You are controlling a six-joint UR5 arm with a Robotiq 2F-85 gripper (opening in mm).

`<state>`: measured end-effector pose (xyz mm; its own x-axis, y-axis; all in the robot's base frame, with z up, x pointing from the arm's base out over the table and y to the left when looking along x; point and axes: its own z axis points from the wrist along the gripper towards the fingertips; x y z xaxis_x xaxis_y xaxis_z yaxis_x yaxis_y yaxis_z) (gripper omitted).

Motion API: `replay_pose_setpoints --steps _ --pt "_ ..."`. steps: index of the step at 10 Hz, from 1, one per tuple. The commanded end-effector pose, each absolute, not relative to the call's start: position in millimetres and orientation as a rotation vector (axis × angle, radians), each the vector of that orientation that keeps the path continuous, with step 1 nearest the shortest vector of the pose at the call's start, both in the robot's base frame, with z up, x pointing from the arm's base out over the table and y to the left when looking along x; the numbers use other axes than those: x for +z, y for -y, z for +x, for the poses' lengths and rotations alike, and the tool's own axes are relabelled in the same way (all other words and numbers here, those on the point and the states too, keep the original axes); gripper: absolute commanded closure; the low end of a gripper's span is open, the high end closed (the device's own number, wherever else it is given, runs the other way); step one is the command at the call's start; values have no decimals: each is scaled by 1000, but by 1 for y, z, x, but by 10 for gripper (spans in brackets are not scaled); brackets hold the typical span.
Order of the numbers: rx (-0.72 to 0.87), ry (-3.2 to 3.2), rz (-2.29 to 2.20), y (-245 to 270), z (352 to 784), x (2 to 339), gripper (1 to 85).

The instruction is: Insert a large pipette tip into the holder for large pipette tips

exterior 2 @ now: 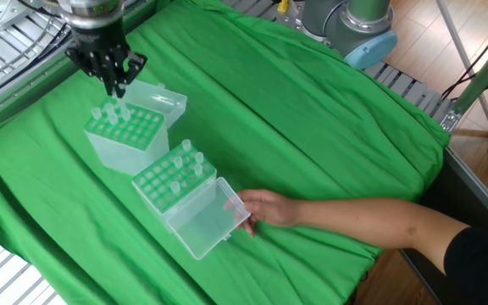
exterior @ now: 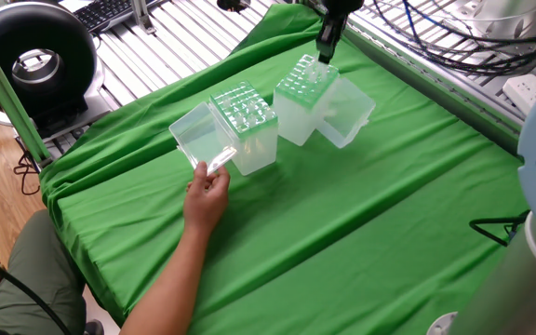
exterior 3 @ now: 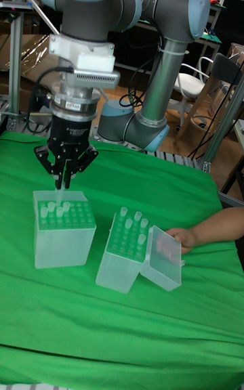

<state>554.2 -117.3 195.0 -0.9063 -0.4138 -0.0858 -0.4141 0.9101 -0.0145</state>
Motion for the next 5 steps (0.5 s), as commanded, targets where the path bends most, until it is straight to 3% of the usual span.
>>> replay_pose_setpoints --steps 1,5 --pt "20 -3009 -650 115 548 235 847" --pt "35 -3050 -664 114 546 284 847"
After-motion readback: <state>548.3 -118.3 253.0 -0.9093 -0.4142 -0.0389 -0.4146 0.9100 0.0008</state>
